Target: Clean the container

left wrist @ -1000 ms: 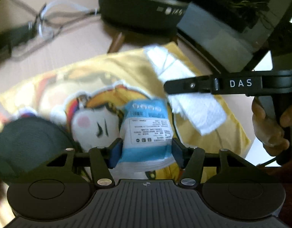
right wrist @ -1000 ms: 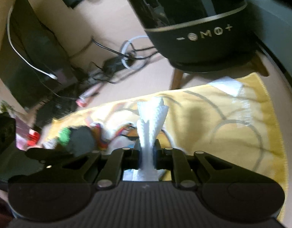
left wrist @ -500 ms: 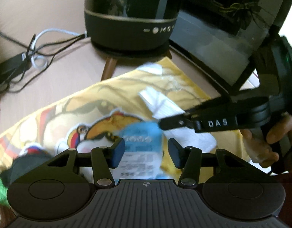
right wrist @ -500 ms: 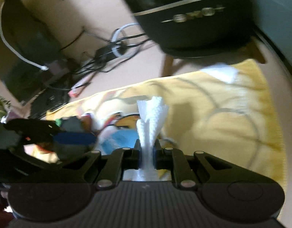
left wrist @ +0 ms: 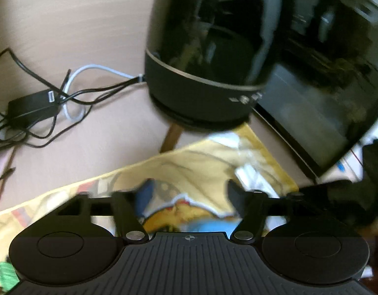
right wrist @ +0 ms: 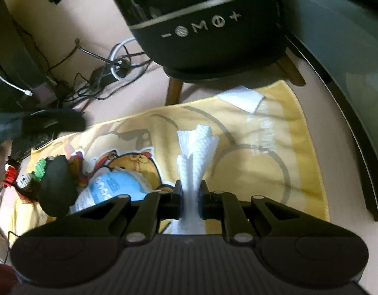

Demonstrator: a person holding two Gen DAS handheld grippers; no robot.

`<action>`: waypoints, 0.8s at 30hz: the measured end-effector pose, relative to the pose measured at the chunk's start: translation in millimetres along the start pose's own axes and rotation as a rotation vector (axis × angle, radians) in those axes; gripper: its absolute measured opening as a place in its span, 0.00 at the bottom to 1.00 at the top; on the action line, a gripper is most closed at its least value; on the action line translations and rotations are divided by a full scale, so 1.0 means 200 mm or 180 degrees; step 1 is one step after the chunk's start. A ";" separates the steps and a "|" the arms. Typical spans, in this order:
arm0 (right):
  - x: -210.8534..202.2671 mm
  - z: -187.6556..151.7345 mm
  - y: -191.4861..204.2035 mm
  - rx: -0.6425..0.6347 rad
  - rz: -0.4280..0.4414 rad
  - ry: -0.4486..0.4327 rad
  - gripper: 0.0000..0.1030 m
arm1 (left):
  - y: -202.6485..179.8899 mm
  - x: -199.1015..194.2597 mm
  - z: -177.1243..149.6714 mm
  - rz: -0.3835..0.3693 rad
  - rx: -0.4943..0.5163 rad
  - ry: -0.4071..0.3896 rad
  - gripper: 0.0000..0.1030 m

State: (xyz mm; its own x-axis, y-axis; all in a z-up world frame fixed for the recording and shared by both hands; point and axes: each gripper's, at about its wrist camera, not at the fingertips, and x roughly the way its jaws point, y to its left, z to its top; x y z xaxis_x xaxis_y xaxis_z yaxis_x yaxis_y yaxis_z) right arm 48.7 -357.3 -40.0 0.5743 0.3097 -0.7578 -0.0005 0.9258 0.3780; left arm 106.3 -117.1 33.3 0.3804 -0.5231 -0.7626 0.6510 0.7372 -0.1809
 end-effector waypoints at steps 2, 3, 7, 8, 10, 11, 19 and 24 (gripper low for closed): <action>0.01 0.00 0.00 0.0020 -0.0013 0.0033 0.13 | -0.06 -0.05 -0.09 -0.0080 0.0256 0.0218 0.91; 0.02 0.00 0.00 0.0015 -0.0005 0.0037 0.13 | -0.09 -0.05 -0.15 -0.0082 0.0324 0.0334 0.91; 0.03 0.00 0.06 -0.0087 0.0111 0.0042 0.13 | -0.16 0.06 -0.36 -0.0061 0.0264 0.0808 0.91; 0.03 0.00 0.09 -0.0155 0.0152 0.0041 0.13 | -0.17 0.10 -0.39 -0.0029 0.0213 0.0883 0.91; 0.02 0.00 0.14 -0.0350 0.0195 0.0009 0.13 | -0.17 0.18 -0.41 0.0042 0.0066 0.0961 0.94; 0.02 0.00 0.16 -0.0432 0.0182 0.0000 0.13 | -0.16 0.21 -0.41 0.0064 0.0025 0.0942 0.95; 0.04 0.08 0.17 -0.0464 0.0171 -0.0145 0.13 | -0.13 0.23 -0.42 0.0091 -0.0099 0.0604 0.92; 0.09 0.06 0.19 -0.0462 0.0141 -0.0062 0.13 | -0.07 0.16 -0.41 0.0112 -0.0252 0.0309 0.70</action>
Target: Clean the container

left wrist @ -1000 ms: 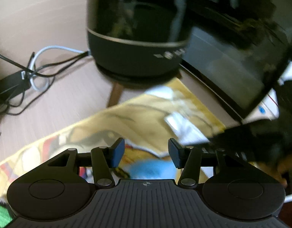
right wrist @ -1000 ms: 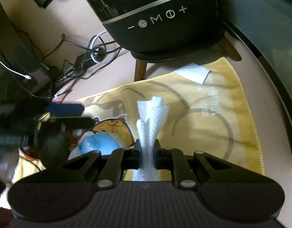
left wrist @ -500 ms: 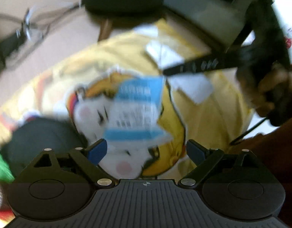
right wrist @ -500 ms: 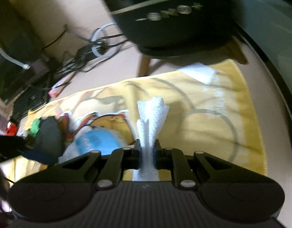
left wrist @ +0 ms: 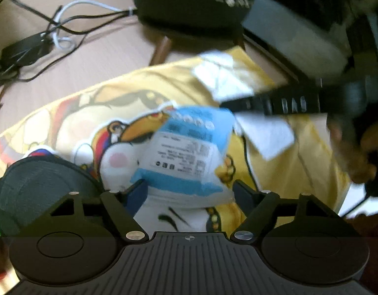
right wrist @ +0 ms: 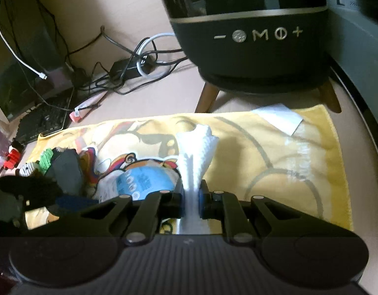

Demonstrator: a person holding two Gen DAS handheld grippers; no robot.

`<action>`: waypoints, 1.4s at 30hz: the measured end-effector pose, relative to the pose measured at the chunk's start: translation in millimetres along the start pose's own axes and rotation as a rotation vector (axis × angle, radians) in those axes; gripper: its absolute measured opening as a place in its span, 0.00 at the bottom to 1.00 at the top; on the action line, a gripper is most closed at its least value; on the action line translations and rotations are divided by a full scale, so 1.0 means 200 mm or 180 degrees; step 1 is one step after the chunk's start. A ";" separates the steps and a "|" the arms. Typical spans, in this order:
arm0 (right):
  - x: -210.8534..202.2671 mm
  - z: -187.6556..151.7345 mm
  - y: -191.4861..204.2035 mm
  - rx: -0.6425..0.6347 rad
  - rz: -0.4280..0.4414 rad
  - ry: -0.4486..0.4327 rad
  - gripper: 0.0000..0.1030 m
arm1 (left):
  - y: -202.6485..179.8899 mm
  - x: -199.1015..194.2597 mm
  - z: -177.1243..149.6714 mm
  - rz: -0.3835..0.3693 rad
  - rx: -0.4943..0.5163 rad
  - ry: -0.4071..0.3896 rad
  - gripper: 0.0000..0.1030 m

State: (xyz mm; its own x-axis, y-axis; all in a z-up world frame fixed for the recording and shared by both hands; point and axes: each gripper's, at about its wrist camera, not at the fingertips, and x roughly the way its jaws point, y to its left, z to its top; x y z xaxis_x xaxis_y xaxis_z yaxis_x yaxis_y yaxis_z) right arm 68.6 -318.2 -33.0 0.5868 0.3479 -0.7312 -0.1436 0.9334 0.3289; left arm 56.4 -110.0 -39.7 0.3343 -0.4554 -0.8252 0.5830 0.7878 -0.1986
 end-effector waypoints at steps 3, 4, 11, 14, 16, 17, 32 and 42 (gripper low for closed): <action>0.00 -0.02 0.01 0.0021 0.0057 0.0058 0.13 | 0.04 -0.03 0.03 0.0013 -0.0092 -0.0072 0.60; 0.00 -0.03 0.00 0.0055 0.0105 0.0093 0.13 | 0.05 -0.04 0.04 0.0015 -0.0106 -0.0095 0.59; 0.02 -0.09 0.03 0.0183 0.0410 0.0247 0.13 | 0.08 -0.09 0.13 -0.0009 -0.0145 -0.0293 0.55; 0.01 -0.10 0.07 0.0161 0.0697 0.0289 0.13 | 0.03 -0.10 0.18 -0.0322 -0.0084 -0.0275 0.44; 0.01 -0.10 0.11 0.0030 0.0634 0.0274 0.13 | -0.05 -0.10 0.19 -0.0282 0.0134 -0.0280 0.44; 0.01 -0.10 0.12 -0.0012 0.0567 0.0257 0.13 | -0.07 -0.10 0.19 -0.0250 0.0190 -0.0295 0.45; 0.02 0.14 0.02 0.0000 0.0314 -0.0126 0.13 | 0.20 0.05 0.11 -0.0753 -0.1516 0.0572 0.91; 0.38 0.16 0.10 -0.0030 0.0713 0.0474 0.13 | 0.31 0.08 0.09 -0.0433 -0.1676 0.0429 0.93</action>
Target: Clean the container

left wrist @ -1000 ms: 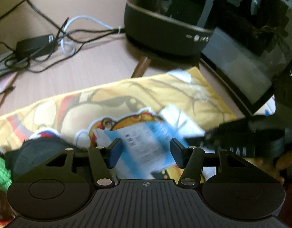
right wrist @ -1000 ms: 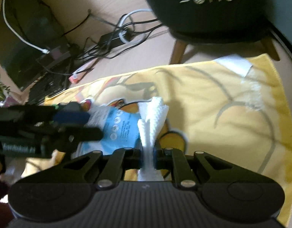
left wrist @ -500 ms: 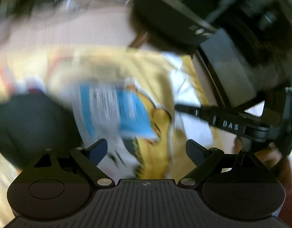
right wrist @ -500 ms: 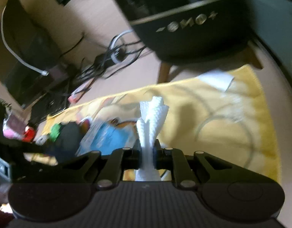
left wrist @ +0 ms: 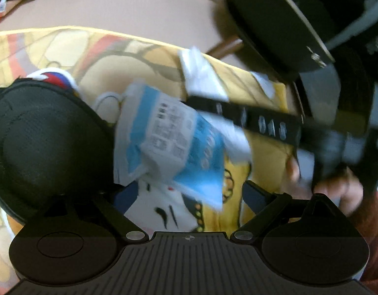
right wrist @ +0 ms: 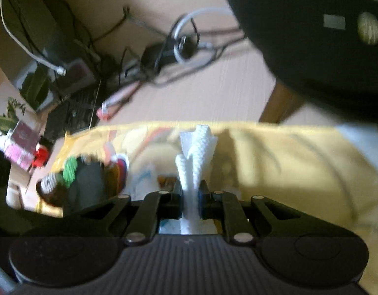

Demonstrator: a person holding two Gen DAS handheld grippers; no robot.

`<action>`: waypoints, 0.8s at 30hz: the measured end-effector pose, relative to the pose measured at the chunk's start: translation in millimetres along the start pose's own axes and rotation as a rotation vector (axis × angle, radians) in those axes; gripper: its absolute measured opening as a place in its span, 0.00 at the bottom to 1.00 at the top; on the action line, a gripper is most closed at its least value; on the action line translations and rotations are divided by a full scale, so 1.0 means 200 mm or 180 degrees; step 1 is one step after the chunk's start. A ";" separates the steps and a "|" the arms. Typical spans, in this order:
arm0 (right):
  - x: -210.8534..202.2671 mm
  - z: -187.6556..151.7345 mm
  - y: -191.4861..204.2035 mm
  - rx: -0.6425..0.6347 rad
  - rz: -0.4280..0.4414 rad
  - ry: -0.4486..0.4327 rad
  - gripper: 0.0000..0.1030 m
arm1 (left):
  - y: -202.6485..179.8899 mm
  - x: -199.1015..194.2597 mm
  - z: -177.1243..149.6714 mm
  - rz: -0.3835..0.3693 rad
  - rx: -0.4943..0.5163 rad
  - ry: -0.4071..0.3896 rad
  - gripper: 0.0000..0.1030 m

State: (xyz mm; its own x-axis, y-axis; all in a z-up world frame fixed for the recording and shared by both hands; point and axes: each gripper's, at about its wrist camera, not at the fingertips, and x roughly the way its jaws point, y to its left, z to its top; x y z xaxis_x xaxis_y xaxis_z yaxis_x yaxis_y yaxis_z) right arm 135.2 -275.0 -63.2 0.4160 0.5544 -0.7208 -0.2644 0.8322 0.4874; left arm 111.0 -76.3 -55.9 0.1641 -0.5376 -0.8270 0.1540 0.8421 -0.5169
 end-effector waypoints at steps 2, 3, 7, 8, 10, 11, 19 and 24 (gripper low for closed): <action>-0.06 -0.10 -0.01 0.0090 0.0076 0.0021 0.13 | 0.00 0.01 0.01 -0.0008 -0.0002 -0.0009 0.94; -0.09 -0.13 -0.03 0.0200 0.0103 0.0023 0.13 | -0.03 0.02 0.01 0.0042 0.0123 -0.0004 0.94; -0.21 -0.25 -0.11 0.0581 0.0343 -0.0046 0.13 | -0.13 0.05 -0.02 0.0182 0.0485 -0.0063 0.95; -0.24 -0.26 -0.12 0.0615 0.0316 -0.0105 0.13 | -0.14 0.05 -0.03 0.0196 0.0527 -0.0080 0.95; -0.32 -0.28 -0.13 0.0661 0.0187 -0.0266 0.13 | -0.14 0.05 -0.03 0.0223 0.0573 -0.0136 0.80; -0.36 -0.29 -0.14 0.0697 0.0142 -0.0354 0.13 | -0.15 0.04 -0.03 0.0306 0.0652 -0.0178 0.64; -0.51 -0.27 -0.15 0.0621 -0.0253 -0.0705 0.14 | -0.38 -0.03 -0.02 0.0849 0.1922 -0.0487 0.59; -0.48 -0.19 -0.03 0.0495 0.0292 -0.0758 0.14 | -0.46 0.04 -0.10 0.0559 0.2086 -0.0321 0.59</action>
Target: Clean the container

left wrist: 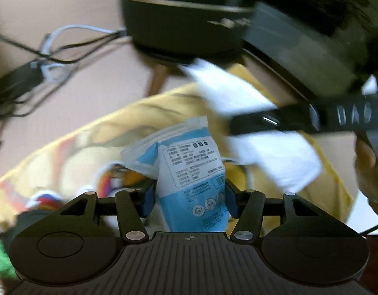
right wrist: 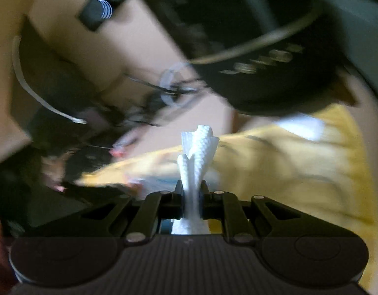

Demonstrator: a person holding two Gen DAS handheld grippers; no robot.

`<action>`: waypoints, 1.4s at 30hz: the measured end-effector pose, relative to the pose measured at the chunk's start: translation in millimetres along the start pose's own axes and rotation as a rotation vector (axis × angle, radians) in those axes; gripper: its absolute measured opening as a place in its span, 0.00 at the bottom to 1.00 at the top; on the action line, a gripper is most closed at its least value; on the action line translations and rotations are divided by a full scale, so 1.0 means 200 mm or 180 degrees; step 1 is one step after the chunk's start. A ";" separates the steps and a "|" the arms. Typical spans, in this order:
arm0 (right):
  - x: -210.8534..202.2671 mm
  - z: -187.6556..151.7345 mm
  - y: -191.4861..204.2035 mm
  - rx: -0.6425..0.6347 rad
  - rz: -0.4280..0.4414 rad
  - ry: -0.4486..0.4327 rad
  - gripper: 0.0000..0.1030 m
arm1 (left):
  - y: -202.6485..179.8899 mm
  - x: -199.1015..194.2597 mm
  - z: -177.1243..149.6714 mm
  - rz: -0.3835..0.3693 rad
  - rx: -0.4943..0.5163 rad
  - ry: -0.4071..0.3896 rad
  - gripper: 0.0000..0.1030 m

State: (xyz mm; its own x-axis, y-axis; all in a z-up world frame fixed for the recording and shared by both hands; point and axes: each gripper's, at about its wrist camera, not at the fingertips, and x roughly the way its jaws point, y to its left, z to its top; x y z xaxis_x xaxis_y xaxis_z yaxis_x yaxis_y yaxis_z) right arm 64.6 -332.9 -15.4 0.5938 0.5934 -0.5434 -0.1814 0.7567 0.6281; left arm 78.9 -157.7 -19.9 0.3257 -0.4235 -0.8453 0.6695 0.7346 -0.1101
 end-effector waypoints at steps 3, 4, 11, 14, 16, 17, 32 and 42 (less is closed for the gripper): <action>0.09 0.01 0.02 0.0000 0.0066 0.0166 0.14 | -0.06 0.04 -0.01 -0.0054 0.0091 0.0039 0.59; 0.11 0.00 0.01 -0.0026 -0.0017 0.0203 0.14 | -0.07 0.05 -0.01 -0.0053 0.0085 0.0057 0.59; 0.07 -0.06 -0.13 -0.0010 -0.0616 0.0321 0.14 | -0.05 0.07 -0.03 -0.0060 0.0021 0.0094 0.59; 0.04 -0.09 -0.20 0.0073 -0.0742 0.0339 0.14 | -0.04 0.07 -0.02 -0.0058 0.0025 0.0101 0.59; 0.02 -0.10 -0.23 0.0128 -0.0777 0.0308 0.14 | -0.05 0.05 -0.02 -0.0013 0.0051 0.0102 0.60; 0.00 -0.10 -0.24 0.0147 -0.0786 0.0284 0.14 | -0.05 0.02 -0.02 0.0041 0.0095 0.0084 0.61; -0.05 -0.12 -0.14 -0.0017 -0.0733 0.0168 0.14 | 0.11 0.01 -0.17 -0.0275 -0.1041 0.0414 0.87; 0.12 -0.20 -0.11 0.0094 -0.0333 0.0525 0.14 | 0.25 0.01 -0.17 -0.0308 -0.1428 0.0045 0.51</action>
State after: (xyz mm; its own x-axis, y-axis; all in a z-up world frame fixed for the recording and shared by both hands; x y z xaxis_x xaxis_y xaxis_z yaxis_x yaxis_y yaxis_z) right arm 51.9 -324.6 -64.5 0.4712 0.5509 -0.6889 -0.1009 0.8095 0.5783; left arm 90.4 -103.9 -45.3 0.2649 -0.4965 -0.8266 0.3400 0.8503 -0.4018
